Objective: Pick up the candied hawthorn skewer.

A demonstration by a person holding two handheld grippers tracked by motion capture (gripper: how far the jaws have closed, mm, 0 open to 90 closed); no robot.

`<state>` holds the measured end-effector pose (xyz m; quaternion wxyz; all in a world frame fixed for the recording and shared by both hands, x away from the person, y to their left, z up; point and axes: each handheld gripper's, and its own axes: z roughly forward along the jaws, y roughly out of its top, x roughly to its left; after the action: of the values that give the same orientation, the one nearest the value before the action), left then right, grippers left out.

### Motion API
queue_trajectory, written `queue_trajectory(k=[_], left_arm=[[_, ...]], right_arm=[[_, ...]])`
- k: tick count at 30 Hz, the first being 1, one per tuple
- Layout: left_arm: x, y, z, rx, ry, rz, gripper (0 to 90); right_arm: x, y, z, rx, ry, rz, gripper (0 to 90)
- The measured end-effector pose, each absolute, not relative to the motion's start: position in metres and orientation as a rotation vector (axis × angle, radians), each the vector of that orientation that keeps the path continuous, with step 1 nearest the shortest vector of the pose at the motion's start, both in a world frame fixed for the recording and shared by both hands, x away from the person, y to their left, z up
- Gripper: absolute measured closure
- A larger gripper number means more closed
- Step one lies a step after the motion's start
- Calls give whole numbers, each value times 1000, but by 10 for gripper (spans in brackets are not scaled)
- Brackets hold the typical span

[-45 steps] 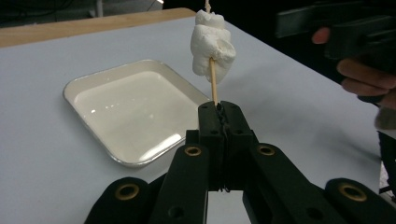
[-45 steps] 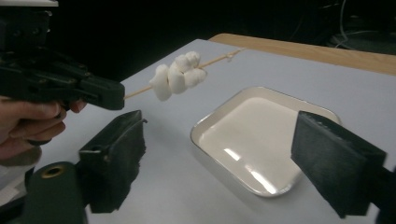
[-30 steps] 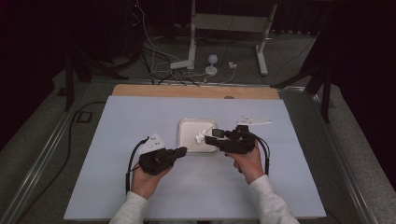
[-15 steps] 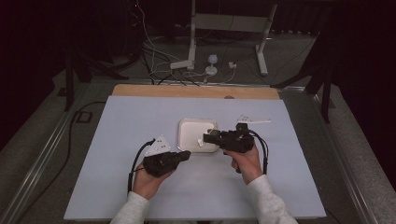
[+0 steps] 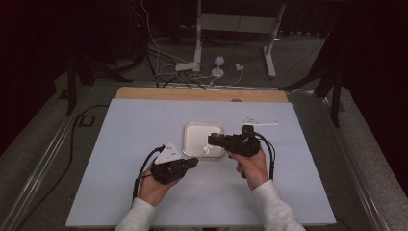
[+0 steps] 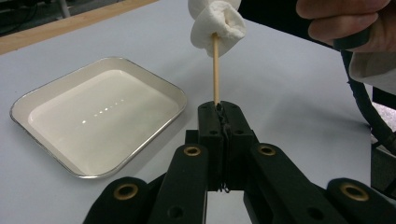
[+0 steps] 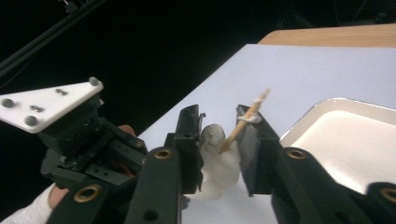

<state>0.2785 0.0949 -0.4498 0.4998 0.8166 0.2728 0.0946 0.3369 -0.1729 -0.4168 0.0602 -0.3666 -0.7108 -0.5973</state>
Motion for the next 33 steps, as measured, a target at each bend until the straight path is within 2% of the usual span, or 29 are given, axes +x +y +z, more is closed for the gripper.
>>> queue_trajectory(k=[3, 7, 9, 12, 15, 18, 20, 22, 25, 30, 33], left_arm=[[279, 94, -450, 1966, 654, 211, 872], [281, 91, -452, 1956, 660, 185, 719], [281, 90, -453, 1965, 654, 174, 718], [282, 89, -454, 1995, 657, 164, 822], [283, 89, -455, 2012, 664, 157, 886], [283, 90, -456, 2021, 667, 167, 900], [282, 90, -456, 2018, 667, 180, 900], [283, 91, -456, 2014, 672, 188, 900], [283, 92, -456, 2007, 680, 196, 900], [283, 94, -455, 1995, 687, 207, 900], [282, 93, -456, 2001, 680, 219, 900]], right_arm=[[336, -174, -415, -1114, -2129, -1822, 752], [335, -172, -414, -1106, -2120, -1827, 763], [335, -171, -414, -1106, -2118, -1828, 763], [335, -170, -414, -1100, -2112, -1830, 765], [335, -170, -413, -1091, -2112, -1835, 766], [334, -169, -412, -1072, -2125, -1832, 763], [333, -168, -411, -1056, -2137, -1835, 728], [333, -168, -410, -1058, -2139, -1836, 602], [332, -168, -410, -1091, -2156, -1828, 479], [334, -168, -415, -1111, -2146, -1792, 441], [334, -165, -417, -1069, -2147, -1777, 471]])
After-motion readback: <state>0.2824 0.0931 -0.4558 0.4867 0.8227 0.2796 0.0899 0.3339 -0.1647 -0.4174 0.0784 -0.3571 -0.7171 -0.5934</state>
